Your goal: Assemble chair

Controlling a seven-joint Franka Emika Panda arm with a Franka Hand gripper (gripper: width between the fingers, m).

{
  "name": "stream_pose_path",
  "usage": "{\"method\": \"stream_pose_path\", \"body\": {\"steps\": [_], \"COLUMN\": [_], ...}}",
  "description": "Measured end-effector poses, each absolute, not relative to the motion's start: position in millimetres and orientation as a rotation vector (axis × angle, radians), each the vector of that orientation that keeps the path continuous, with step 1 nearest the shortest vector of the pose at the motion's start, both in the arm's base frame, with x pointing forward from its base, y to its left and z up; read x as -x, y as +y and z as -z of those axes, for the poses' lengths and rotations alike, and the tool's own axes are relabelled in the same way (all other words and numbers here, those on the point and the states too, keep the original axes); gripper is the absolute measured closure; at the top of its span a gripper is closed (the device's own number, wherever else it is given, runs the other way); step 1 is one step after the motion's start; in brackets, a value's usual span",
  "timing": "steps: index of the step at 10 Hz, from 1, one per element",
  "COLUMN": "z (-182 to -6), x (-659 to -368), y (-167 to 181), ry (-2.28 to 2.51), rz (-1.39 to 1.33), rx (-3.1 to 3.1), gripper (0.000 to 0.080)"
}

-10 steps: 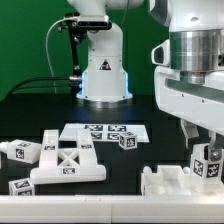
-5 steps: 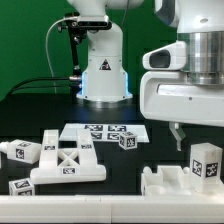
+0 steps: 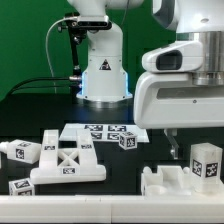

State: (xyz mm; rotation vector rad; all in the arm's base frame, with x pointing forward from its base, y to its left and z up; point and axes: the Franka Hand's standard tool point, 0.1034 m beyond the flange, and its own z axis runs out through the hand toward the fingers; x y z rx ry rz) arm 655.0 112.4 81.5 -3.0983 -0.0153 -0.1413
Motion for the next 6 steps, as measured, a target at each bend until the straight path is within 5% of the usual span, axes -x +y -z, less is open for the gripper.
{"method": "stream_pose_path", "body": {"steps": [1, 2, 3, 4, 6], "z": [-81.3, -81.3, -81.1, -81.0, -80.1], "x": [-654.5, -654.7, -654.7, -654.7, -655.5], "y": [112.4, 111.9, 112.0, 112.5, 111.5], "ry": [0.05, 0.05, 0.07, 0.197, 0.422], "rz": [0.135, 0.136, 0.136, 0.133, 0.121], "rx": [3.095, 3.095, 3.094, 3.083, 3.049], "gripper": [0.015, 0.0274, 0.0274, 0.0468, 0.0516]}}
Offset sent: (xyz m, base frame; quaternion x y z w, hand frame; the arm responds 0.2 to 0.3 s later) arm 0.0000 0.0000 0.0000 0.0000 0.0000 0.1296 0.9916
